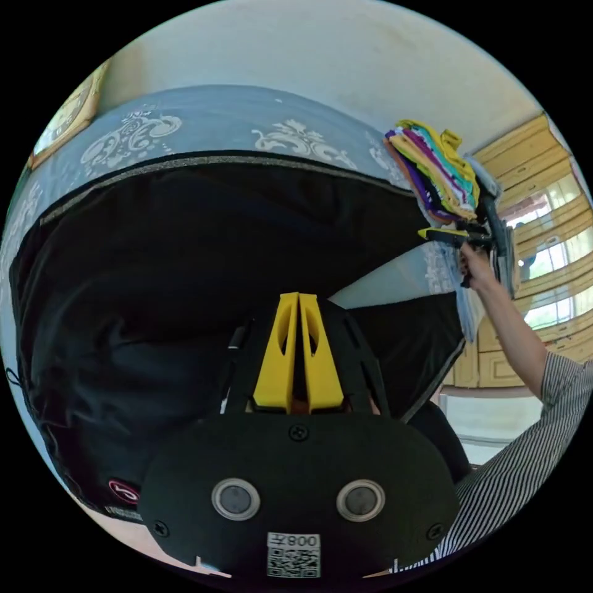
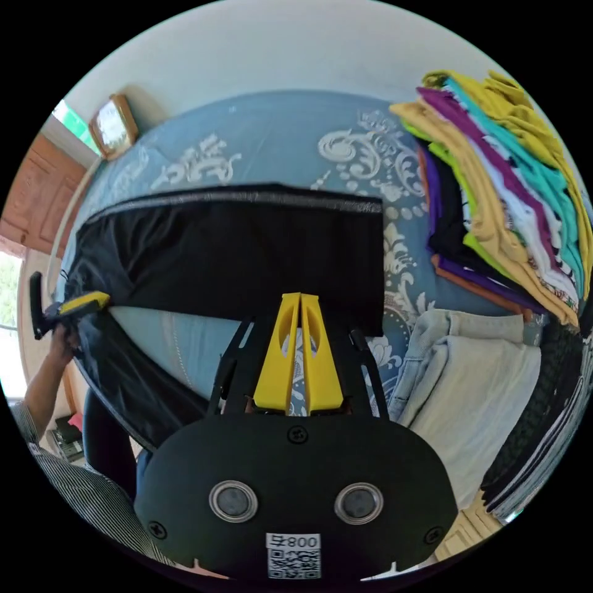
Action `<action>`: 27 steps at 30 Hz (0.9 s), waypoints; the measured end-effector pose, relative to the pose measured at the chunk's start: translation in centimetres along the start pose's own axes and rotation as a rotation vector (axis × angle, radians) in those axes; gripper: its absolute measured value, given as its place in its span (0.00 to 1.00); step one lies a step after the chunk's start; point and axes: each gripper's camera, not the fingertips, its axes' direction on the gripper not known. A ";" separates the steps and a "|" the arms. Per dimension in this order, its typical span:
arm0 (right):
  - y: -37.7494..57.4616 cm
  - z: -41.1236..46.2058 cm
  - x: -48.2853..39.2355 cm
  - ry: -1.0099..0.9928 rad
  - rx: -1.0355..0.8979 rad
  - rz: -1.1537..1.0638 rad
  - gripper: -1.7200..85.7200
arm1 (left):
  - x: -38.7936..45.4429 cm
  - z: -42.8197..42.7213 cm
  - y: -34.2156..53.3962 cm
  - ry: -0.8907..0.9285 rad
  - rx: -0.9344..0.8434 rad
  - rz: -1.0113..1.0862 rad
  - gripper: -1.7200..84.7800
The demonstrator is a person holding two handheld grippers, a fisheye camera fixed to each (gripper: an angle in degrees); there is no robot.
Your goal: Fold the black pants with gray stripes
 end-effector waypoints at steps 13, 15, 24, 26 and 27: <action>-7.1 -1.4 -9.0 -0.015 0.110 -0.182 0.02 | -11.5 -14.9 -3.0 -0.513 0.140 -0.415 0.02; -8.6 0.3 -10.3 0.010 0.056 -0.207 0.02 | -12.1 -15.6 -3.8 -0.514 0.129 -0.447 0.02; -11.4 3.0 -11.2 -0.004 0.014 -0.150 0.02 | -10.9 -20.4 -5.1 -0.510 0.104 -0.414 0.02; -11.2 2.8 -11.0 -0.005 0.041 -0.120 0.02 | -9.9 -22.9 -3.6 -0.456 0.161 -0.397 0.02; -11.1 2.6 -11.0 -0.012 0.052 -0.116 0.02 | -9.6 -23.7 -3.1 -0.440 0.179 -0.397 0.02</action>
